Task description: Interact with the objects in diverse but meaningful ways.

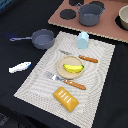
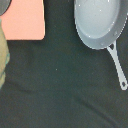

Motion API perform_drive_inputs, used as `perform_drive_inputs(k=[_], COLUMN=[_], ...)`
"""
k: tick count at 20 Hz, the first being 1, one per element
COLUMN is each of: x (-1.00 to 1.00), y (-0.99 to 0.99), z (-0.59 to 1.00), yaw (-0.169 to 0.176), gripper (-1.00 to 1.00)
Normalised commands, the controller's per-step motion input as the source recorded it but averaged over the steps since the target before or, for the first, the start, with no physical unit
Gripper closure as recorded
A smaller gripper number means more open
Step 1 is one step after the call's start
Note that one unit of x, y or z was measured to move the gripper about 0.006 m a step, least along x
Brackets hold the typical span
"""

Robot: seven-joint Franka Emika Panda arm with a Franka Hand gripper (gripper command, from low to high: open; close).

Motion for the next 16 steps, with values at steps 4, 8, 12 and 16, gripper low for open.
perform_drive_inputs(k=[4, 8, 12, 16], x=[0.01, 0.10, 0.33, 0.59], y=[-0.06, -0.18, -0.42, -0.49], z=[-0.16, -0.44, -0.29, -0.31], yaw=[0.000, 0.002, 0.000, 0.000], gripper=[-1.00, -1.00, -1.00, -1.00])
